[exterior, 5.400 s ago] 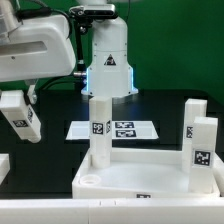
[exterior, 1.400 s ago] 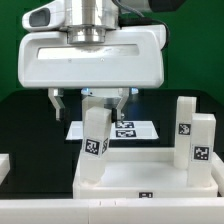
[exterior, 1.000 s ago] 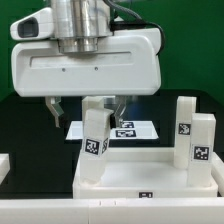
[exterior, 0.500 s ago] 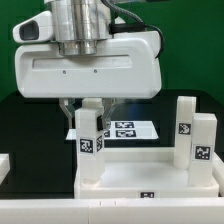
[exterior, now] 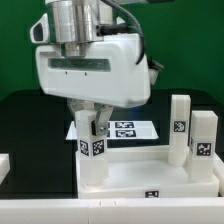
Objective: Assemble desk
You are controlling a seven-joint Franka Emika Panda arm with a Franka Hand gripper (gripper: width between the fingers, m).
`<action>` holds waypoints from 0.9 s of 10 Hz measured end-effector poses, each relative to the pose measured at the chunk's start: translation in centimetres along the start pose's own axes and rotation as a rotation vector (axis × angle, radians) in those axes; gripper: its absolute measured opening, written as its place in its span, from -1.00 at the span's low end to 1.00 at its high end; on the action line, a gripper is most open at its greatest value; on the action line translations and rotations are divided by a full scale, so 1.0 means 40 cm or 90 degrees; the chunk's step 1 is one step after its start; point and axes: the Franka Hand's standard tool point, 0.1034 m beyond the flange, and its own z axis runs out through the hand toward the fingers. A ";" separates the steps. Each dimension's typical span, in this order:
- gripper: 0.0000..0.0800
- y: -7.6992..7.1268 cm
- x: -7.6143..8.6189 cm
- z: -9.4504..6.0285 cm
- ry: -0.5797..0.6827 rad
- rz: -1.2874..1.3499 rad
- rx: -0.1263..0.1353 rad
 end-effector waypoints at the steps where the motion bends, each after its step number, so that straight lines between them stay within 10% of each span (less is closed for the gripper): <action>1: -0.29 -0.010 -0.013 0.002 -0.006 0.124 -0.004; 3: -0.29 -0.025 -0.012 0.008 -0.008 0.321 0.034; 5: -0.29 -0.026 -0.013 0.007 -0.008 0.328 0.033; 9: 0.56 -0.046 -0.036 -0.002 -0.009 -0.012 0.005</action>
Offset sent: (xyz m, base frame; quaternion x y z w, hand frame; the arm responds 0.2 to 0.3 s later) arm 0.0133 0.0028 -0.0123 0.0531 0.0142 0.2780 0.9590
